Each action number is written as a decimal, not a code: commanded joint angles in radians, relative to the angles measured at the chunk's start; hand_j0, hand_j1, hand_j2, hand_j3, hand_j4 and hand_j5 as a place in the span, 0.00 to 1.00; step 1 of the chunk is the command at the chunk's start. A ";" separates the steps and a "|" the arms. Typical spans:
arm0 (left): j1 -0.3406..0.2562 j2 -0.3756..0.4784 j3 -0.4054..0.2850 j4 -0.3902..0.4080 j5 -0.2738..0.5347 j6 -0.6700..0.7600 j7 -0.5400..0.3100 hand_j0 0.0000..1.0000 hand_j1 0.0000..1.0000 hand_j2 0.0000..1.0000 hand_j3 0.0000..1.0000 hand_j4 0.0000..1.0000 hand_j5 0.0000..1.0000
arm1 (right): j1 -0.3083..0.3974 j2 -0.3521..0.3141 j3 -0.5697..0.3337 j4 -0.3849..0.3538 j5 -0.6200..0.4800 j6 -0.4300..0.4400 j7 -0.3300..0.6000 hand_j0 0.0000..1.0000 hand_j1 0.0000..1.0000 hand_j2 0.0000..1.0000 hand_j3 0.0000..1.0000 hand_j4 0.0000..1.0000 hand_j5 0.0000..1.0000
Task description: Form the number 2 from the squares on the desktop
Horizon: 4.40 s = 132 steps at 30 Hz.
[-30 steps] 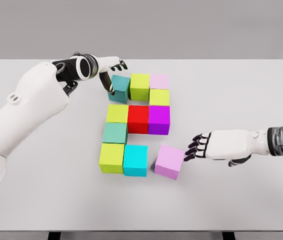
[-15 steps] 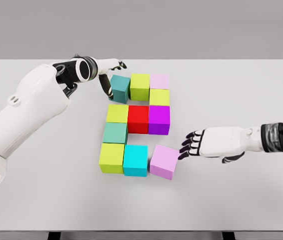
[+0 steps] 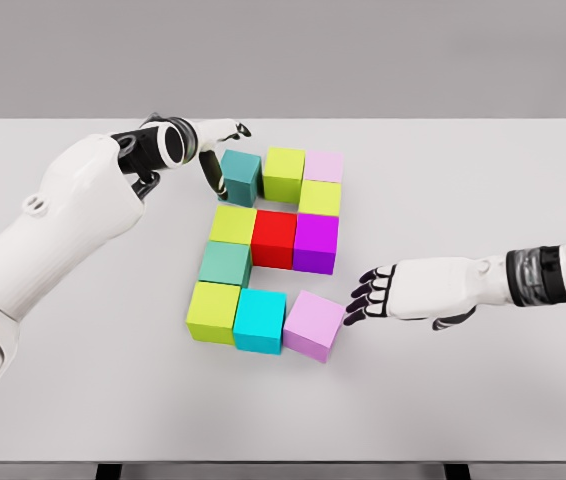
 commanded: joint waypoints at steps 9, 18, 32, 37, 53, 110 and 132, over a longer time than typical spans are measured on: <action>-0.006 0.074 0.000 -0.044 0.006 -0.015 -0.002 1.00 1.00 1.00 1.00 1.00 1.00 | -0.011 -0.006 0.001 0.000 -0.004 0.002 0.000 1.00 1.00 1.00 1.00 1.00 1.00; -0.017 0.514 -0.003 -0.202 0.212 -0.603 -0.013 1.00 1.00 1.00 1.00 1.00 1.00 | -0.015 -0.005 -0.001 0.000 -0.006 0.002 0.000 1.00 1.00 1.00 1.00 1.00 1.00; -0.061 0.574 -0.110 -0.018 0.143 -1.184 -0.008 1.00 1.00 1.00 1.00 1.00 1.00 | -0.031 0.003 -0.002 0.000 -0.014 0.002 0.000 1.00 1.00 1.00 1.00 1.00 1.00; -0.049 0.485 -0.104 0.028 0.143 -1.184 -0.008 1.00 1.00 1.00 1.00 1.00 1.00 | -0.035 0.011 -0.002 0.000 -0.015 0.002 0.000 1.00 1.00 1.00 1.00 1.00 1.00; -0.029 0.447 -0.105 0.026 0.122 -1.184 -0.013 1.00 1.00 1.00 1.00 1.00 1.00 | -0.049 0.021 0.001 0.000 -0.020 0.002 0.000 1.00 1.00 1.00 1.00 1.00 1.00; 0.000 0.289 -0.102 0.131 0.126 -1.184 -0.049 1.00 1.00 1.00 1.00 1.00 1.00 | 0.008 -0.081 -0.318 0.051 -0.202 0.002 0.000 1.00 1.00 1.00 1.00 1.00 1.00; -0.005 0.301 -0.098 0.118 0.135 -1.184 -0.049 1.00 1.00 1.00 1.00 1.00 1.00 | 0.008 -0.081 -0.318 0.049 -0.204 0.002 0.000 1.00 1.00 1.00 1.00 1.00 1.00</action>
